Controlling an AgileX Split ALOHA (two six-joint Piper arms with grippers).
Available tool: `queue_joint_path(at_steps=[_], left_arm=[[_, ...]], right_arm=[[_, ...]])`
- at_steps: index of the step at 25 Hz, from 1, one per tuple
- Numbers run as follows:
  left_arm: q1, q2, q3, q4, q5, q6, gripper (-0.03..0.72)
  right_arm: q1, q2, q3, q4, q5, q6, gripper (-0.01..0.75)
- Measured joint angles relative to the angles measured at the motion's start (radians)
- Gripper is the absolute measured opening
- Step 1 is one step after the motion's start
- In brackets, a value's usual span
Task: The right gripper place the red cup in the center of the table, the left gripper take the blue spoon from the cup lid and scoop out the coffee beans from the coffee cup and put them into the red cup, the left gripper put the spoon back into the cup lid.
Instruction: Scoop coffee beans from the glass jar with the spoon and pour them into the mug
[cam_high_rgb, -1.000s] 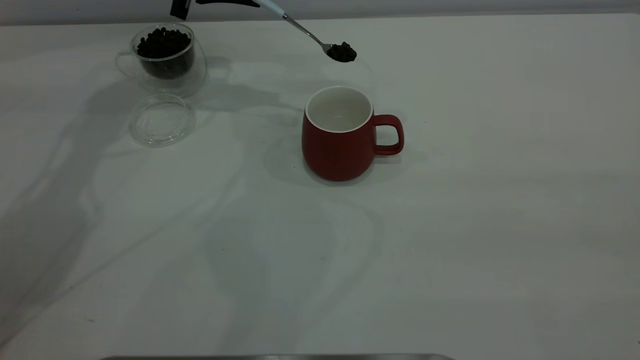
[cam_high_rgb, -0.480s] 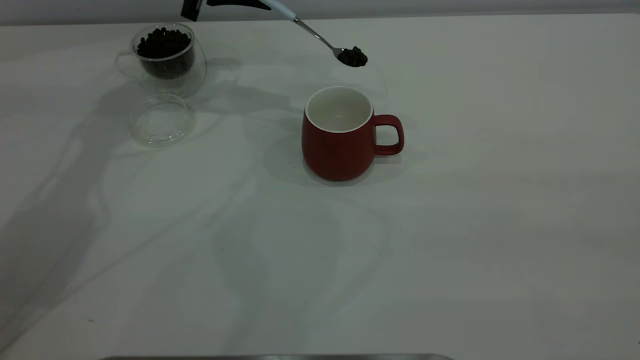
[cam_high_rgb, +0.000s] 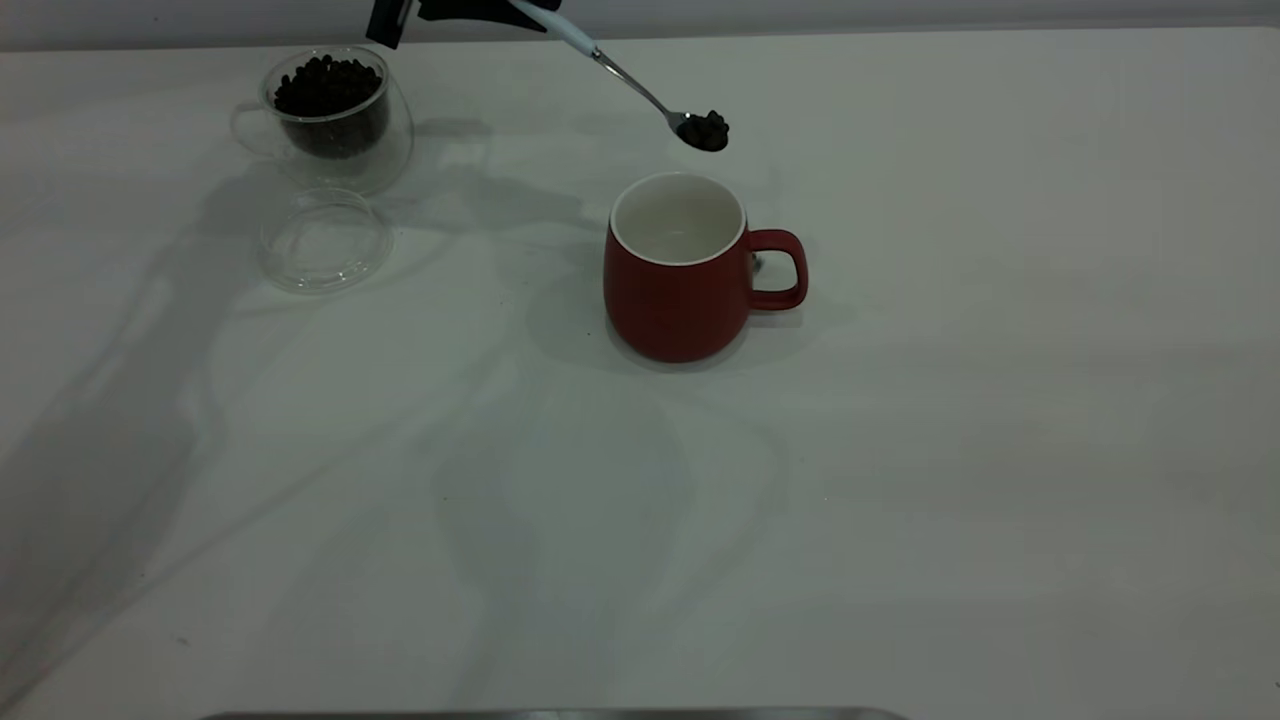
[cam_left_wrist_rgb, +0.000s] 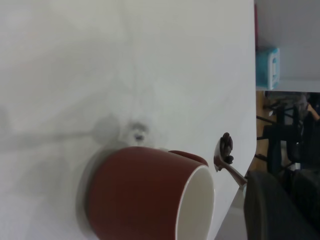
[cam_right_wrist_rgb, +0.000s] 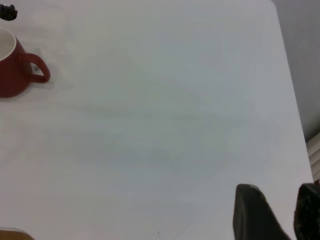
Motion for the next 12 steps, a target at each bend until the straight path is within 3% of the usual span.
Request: queue_joint_path(at_steps=[12], left_arm=[[-0.001,-0.011,0.054,0.015,0.000,0.012,0.122]], right_arm=[[0.000,0.000,0.000,0.000,0.000,0.000,0.239]])
